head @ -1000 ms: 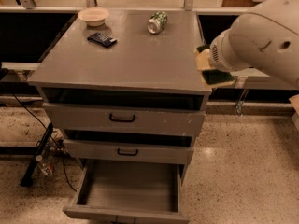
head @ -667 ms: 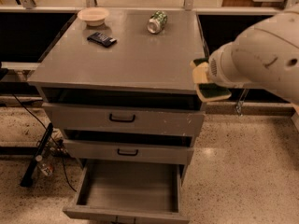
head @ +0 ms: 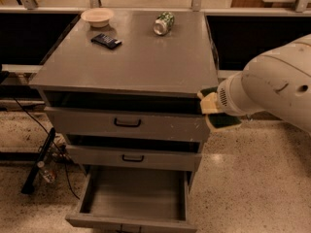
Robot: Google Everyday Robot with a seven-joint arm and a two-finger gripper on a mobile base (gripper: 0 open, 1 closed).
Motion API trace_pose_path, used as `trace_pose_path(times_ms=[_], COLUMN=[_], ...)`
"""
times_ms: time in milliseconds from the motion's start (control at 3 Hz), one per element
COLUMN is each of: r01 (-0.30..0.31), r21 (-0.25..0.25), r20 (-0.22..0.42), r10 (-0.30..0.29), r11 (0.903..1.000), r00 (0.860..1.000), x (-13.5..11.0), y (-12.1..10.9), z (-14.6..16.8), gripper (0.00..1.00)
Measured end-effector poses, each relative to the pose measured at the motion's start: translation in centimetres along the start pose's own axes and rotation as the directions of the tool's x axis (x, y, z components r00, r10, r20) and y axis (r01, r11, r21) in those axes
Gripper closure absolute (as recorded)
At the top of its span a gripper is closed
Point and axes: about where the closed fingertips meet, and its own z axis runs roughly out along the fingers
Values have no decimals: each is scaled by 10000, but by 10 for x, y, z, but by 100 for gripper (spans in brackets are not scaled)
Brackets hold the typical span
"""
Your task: Place sponge into bottom drawer
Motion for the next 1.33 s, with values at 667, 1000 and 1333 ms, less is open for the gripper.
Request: trace_pose_path(times_ms=[667, 1000, 1333], r01=[99, -284, -658], r21=[-78, -727, -1248], r20=[-695, -941, -1330], r10=[-104, 215, 491], r11=[9999, 9970, 9900], r00=[9975, 9953, 9899], x=[17, 39, 58], y=[0, 17, 32], z=[23, 46, 72], gripper=[100, 100, 100])
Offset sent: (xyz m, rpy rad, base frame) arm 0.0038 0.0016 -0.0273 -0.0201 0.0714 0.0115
